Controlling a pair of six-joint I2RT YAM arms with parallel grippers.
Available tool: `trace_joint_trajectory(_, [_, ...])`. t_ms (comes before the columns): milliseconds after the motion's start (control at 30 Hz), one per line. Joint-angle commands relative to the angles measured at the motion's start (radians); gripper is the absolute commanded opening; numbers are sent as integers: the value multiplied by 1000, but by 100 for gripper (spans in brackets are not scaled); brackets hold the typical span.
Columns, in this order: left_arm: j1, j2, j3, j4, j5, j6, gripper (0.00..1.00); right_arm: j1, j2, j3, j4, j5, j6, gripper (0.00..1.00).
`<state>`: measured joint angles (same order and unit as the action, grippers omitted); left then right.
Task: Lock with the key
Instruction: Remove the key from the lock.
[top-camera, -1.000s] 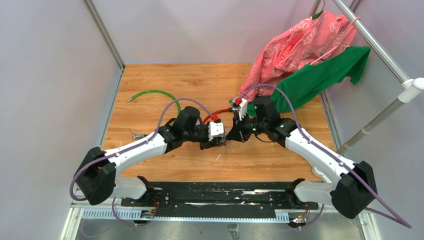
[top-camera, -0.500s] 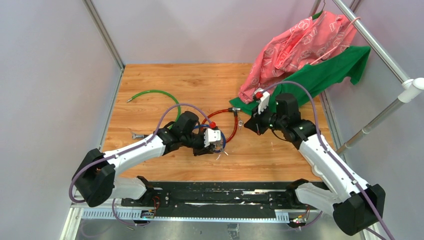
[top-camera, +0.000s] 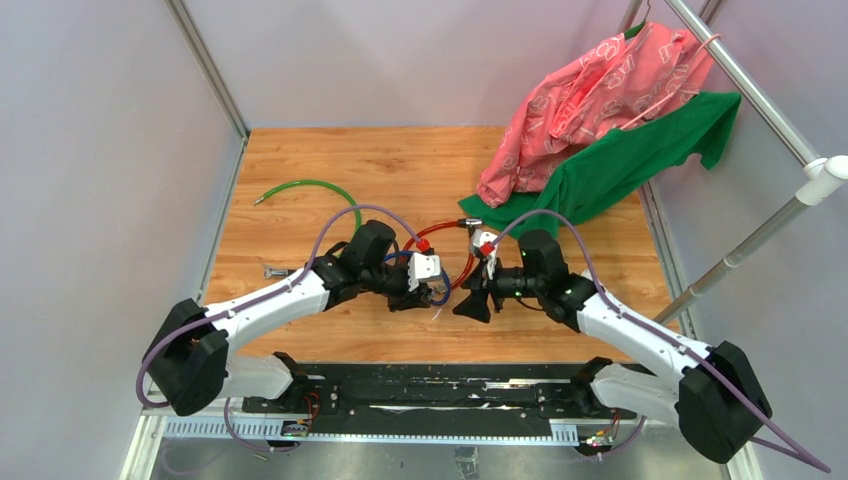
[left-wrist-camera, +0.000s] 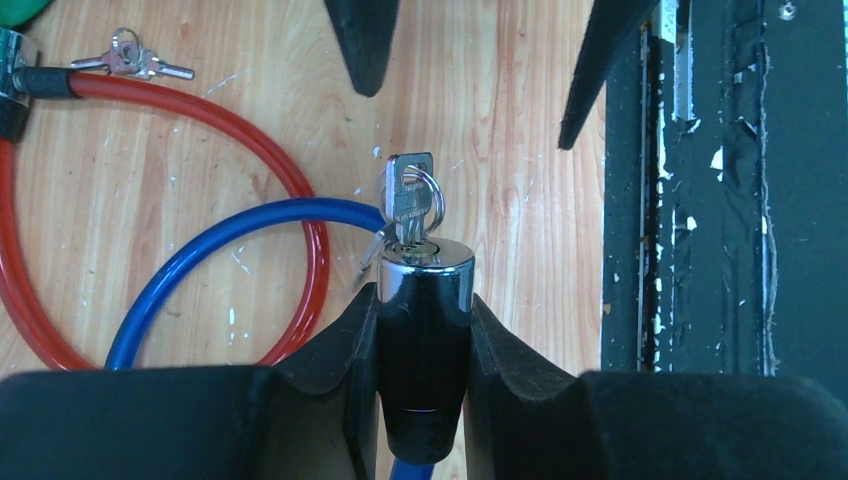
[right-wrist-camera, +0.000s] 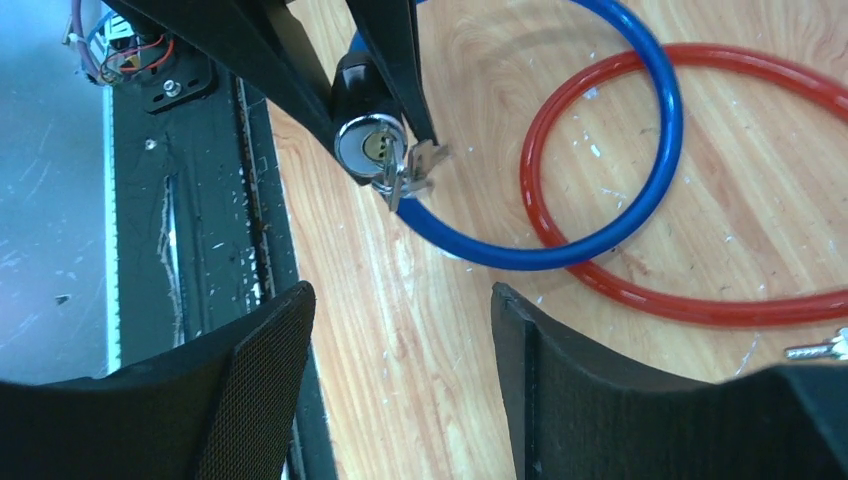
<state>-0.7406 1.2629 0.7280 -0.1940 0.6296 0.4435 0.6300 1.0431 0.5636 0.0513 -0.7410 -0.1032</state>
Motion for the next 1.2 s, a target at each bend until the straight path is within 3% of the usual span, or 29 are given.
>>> trace_joint_trajectory(0, [3,-14,16,-23,77,-63,0,17,29,-40,294,-36,-49,68])
trace_joint_trajectory(267, [3,1,28,-6,94,-85,0,41,141,-33,389,-67,-81,65])
trace_joint_trajectory(433, [3,2,30,-1,90,-90,0,45,165,-26,398,-60,-89,55])
trace_joint_trajectory(733, [3,5,27,8,96,-92,0,60,176,-33,399,10,-105,53])
trace_joint_trajectory(867, [3,2,25,12,98,-102,0,79,177,-48,456,60,-65,39])
trace_joint_trajectory(1000, [3,2,22,8,98,-99,0,90,155,-70,494,106,-37,10])
trace_joint_trajectory(1167, [3,0,16,6,91,-99,0,90,89,-68,404,202,-34,0])
